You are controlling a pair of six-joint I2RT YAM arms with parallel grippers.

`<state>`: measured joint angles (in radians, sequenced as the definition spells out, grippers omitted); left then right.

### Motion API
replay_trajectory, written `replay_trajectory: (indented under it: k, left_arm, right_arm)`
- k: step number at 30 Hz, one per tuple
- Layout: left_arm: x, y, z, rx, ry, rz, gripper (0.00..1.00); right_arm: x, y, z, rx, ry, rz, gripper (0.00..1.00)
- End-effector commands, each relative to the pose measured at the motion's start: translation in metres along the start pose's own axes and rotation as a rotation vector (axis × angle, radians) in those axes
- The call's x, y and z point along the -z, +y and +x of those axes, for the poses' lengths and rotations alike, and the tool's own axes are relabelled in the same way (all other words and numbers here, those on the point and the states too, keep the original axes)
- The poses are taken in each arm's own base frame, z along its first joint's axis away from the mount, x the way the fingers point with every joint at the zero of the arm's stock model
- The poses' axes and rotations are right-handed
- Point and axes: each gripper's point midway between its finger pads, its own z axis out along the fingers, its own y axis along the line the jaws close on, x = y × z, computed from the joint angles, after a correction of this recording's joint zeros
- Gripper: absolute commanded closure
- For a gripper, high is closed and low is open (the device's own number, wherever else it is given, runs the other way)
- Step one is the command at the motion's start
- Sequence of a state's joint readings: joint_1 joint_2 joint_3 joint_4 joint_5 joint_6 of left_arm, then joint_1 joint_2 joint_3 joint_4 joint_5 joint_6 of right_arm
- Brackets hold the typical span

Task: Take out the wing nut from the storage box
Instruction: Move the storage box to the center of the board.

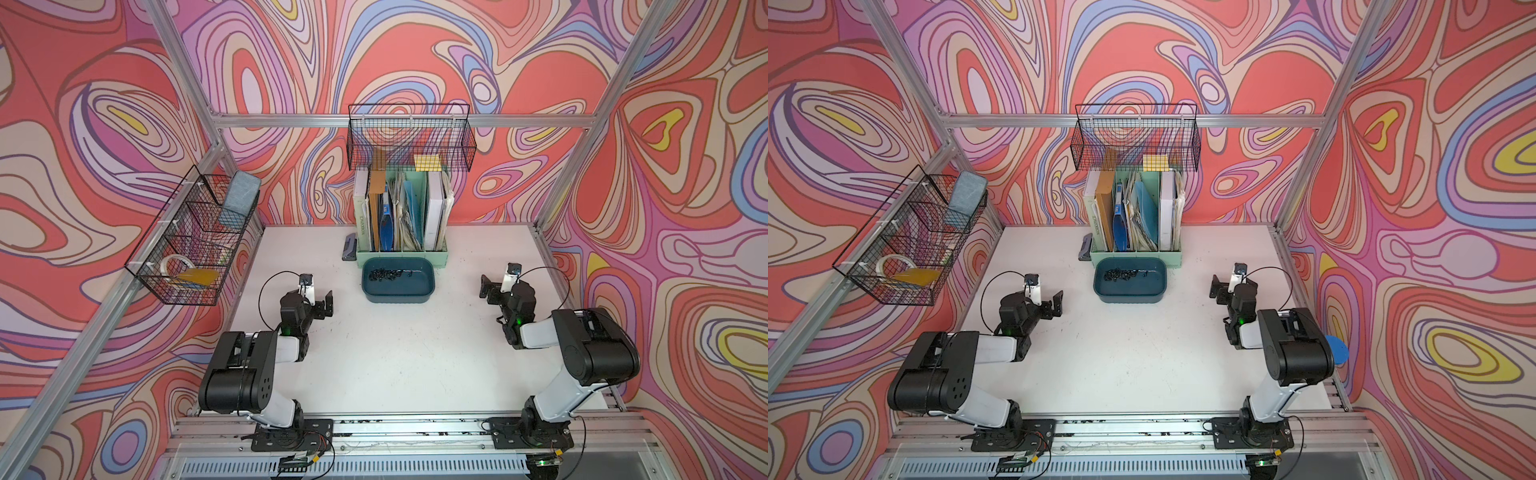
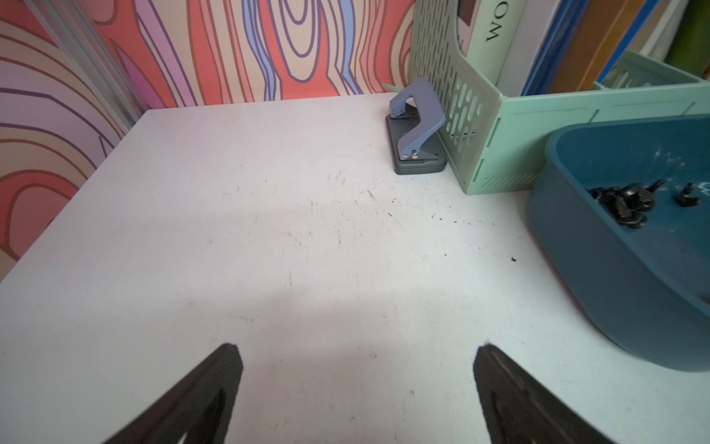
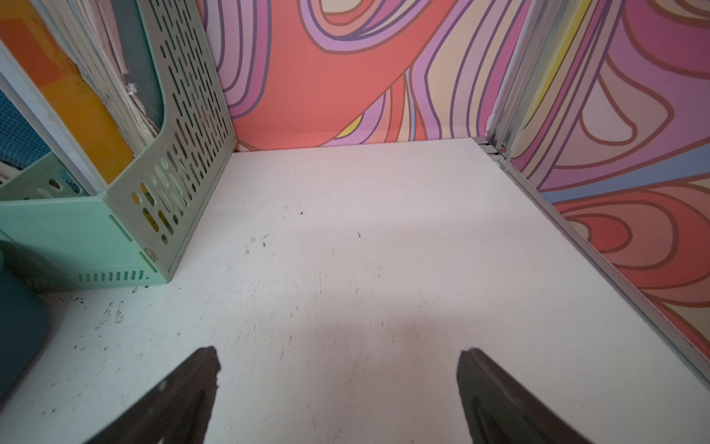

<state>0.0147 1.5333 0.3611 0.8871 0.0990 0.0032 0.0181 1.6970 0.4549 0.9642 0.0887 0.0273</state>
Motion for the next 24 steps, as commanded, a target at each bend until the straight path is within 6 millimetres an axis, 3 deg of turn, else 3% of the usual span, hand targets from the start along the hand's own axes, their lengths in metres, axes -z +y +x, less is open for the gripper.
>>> replay_trajectory:
  k: [1,6,10,14,16,19,21,24]
  left_arm:
    - [-0.003,0.012,-0.003,0.028,0.006,-0.061,0.01]
    - [0.001,0.017,-0.007,0.037,-0.004,-0.088,0.01]
    - [0.017,0.037,-0.021,0.075,-0.002,-0.208,0.01]
    - [0.04,0.063,-0.051,0.168,0.038,-0.363,0.01]
    - [0.049,0.071,-0.067,0.258,0.085,-0.417,0.01]
    - [0.049,0.058,-0.078,0.238,0.231,-0.34,0.01]
    - [0.048,0.053,-0.082,0.273,0.321,-0.322,0.01]
    - [0.046,0.046,-0.094,0.348,0.364,-0.297,0.01]
  right_arm:
    - [-0.003,-0.002,-0.002,0.003,0.001,0.002,0.02]
    - [-0.001,-0.003,-0.004,0.005,-0.008,0.01,0.02]
    - [0.005,-0.015,-0.014,-0.021,-0.028,0.077,0.02]
    - [0.014,-0.02,-0.047,-0.04,0.005,0.11,0.02]
    - [0.019,-0.034,-0.067,-0.178,0.006,0.192,0.02]
    - [0.028,-0.049,-0.101,-0.353,0.029,0.299,0.02]
    - [0.031,-0.056,-0.112,-0.421,0.053,0.354,0.02]
    - [0.022,-0.041,-0.128,-0.412,0.082,0.271,0.02]
